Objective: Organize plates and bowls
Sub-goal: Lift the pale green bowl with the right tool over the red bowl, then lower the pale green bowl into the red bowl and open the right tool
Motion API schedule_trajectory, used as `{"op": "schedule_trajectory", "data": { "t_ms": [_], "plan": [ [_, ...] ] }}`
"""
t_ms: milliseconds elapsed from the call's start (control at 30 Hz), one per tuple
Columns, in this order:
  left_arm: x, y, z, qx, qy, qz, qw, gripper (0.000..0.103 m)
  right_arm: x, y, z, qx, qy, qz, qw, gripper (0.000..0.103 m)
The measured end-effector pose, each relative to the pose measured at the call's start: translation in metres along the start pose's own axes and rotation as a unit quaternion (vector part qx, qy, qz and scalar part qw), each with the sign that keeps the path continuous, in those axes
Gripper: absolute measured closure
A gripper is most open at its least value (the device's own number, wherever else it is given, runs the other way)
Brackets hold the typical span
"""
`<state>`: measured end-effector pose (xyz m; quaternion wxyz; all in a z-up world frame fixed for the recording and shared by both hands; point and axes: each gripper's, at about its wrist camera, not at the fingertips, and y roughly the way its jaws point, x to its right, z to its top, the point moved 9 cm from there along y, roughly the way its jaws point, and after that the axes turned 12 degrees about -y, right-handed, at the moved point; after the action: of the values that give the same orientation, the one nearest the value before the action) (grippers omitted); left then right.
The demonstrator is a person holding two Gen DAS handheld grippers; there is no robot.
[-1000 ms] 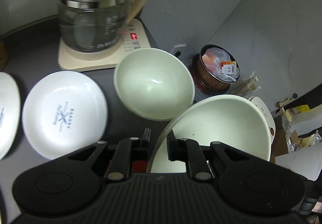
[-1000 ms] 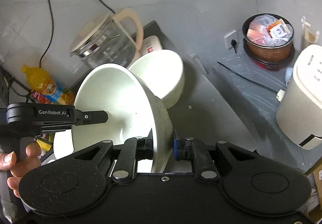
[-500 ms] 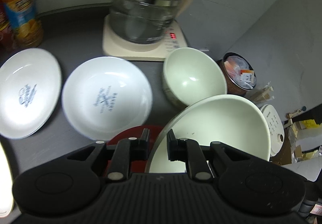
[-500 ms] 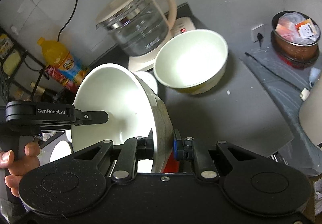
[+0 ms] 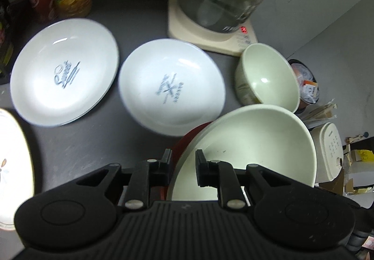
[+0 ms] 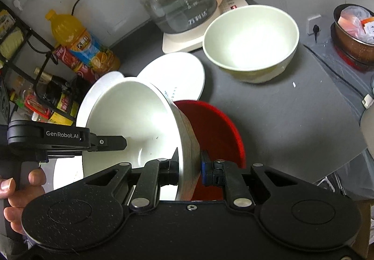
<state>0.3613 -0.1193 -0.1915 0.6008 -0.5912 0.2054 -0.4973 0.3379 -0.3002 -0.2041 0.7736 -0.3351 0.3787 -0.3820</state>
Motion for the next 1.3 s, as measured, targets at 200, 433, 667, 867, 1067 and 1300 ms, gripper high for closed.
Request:
{"op": "schedule_trajectory", "data": {
  "t_ms": [200, 433, 667, 867, 1067, 1300],
  "plan": [
    [-0.016, 0.010, -0.007, -0.020, -0.011, 0.004, 0.9997, 0.086, 0.001, 0.004, -0.003, -0.002, 0.001, -0.018, 1.000, 0.087],
    [-0.015, 0.021, -0.014, -0.033, -0.001, 0.008, 0.9994, 0.086, 0.008, 0.008, -0.007, -0.004, 0.005, -0.046, 0.999, 0.087],
    [-0.016, 0.035, -0.018, -0.050, -0.002, 0.007, 0.9987, 0.085, 0.018, 0.013, -0.013, -0.010, 0.016, -0.069, 0.997, 0.085],
    [-0.020, 0.047, -0.023, -0.060, -0.001, 0.011, 0.9981, 0.085, 0.013, 0.018, -0.009, -0.024, -0.003, -0.091, 0.996, 0.082],
    [-0.018, 0.051, -0.022, -0.060, 0.001, 0.004, 0.9982, 0.086, 0.007, 0.013, -0.006, -0.040, 0.012, -0.076, 0.996, 0.062],
    [-0.010, 0.042, -0.005, -0.048, 0.003, -0.010, 0.9988, 0.085, 0.002, 0.003, -0.001, -0.031, 0.010, -0.066, 0.997, 0.053]
  ]
}}
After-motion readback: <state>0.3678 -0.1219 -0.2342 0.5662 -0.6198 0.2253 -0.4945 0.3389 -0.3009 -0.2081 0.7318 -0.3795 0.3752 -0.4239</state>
